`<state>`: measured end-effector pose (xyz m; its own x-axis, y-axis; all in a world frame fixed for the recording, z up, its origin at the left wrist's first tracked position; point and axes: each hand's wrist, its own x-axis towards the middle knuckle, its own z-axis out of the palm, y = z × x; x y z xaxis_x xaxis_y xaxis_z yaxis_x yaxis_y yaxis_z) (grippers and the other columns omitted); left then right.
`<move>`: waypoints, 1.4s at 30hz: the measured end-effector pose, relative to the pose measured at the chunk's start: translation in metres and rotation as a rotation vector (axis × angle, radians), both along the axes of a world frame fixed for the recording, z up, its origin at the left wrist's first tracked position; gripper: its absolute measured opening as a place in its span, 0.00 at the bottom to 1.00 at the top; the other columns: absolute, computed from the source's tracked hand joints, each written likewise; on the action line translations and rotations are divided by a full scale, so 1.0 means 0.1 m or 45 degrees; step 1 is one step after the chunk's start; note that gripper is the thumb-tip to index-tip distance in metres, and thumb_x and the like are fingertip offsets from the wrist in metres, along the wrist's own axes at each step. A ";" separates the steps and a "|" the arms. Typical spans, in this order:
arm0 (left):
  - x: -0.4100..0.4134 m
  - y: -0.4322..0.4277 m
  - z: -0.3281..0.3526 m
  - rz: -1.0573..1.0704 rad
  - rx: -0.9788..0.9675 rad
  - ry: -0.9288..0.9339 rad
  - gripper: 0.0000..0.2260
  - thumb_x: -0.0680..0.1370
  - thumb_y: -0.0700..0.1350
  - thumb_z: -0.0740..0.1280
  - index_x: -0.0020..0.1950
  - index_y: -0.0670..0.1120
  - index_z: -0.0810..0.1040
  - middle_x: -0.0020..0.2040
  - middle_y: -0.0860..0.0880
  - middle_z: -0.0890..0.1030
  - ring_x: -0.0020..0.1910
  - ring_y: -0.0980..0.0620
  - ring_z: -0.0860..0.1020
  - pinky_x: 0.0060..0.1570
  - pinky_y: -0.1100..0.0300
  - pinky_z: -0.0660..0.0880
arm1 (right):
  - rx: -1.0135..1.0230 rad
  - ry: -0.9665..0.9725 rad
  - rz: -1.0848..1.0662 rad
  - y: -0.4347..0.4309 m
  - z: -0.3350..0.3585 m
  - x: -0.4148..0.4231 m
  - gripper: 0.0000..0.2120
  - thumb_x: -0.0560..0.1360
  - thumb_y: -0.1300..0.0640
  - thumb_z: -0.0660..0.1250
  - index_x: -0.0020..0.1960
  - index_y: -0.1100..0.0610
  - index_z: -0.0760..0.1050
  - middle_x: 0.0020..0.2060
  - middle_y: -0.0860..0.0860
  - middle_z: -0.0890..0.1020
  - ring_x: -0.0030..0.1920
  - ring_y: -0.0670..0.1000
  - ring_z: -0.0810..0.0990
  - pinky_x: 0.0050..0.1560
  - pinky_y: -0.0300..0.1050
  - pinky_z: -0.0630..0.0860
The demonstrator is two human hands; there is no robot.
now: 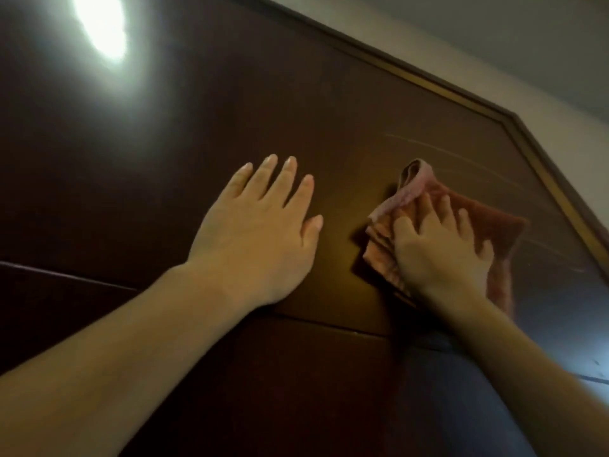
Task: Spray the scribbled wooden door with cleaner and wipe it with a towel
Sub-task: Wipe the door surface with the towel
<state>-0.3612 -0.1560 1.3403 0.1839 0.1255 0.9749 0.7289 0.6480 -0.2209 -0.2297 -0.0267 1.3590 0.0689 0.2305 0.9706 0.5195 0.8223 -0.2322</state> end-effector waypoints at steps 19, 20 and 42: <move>0.38 0.28 0.41 0.155 0.067 -0.084 0.32 0.71 0.50 0.34 0.76 0.50 0.50 0.77 0.49 0.48 0.76 0.45 0.45 0.72 0.44 0.46 | 0.494 -0.392 0.094 -0.05 0.53 -0.06 0.24 0.78 0.39 0.46 0.74 0.39 0.49 0.76 0.49 0.48 0.75 0.53 0.43 0.70 0.62 0.39; 0.41 0.33 0.48 0.169 0.058 -0.081 0.31 0.72 0.50 0.36 0.76 0.49 0.51 0.77 0.49 0.49 0.76 0.45 0.46 0.72 0.44 0.47 | 0.509 -0.400 0.098 -0.01 0.62 -0.02 0.24 0.79 0.40 0.46 0.74 0.39 0.50 0.76 0.49 0.49 0.75 0.53 0.44 0.70 0.62 0.39; 0.41 0.47 0.70 0.041 0.131 -0.168 0.24 0.81 0.54 0.41 0.76 0.52 0.42 0.77 0.53 0.42 0.75 0.53 0.42 0.72 0.53 0.41 | 0.347 -0.090 0.034 0.43 1.80 0.29 0.23 0.79 0.45 0.47 0.72 0.47 0.62 0.72 0.52 0.63 0.70 0.60 0.61 0.68 0.68 0.50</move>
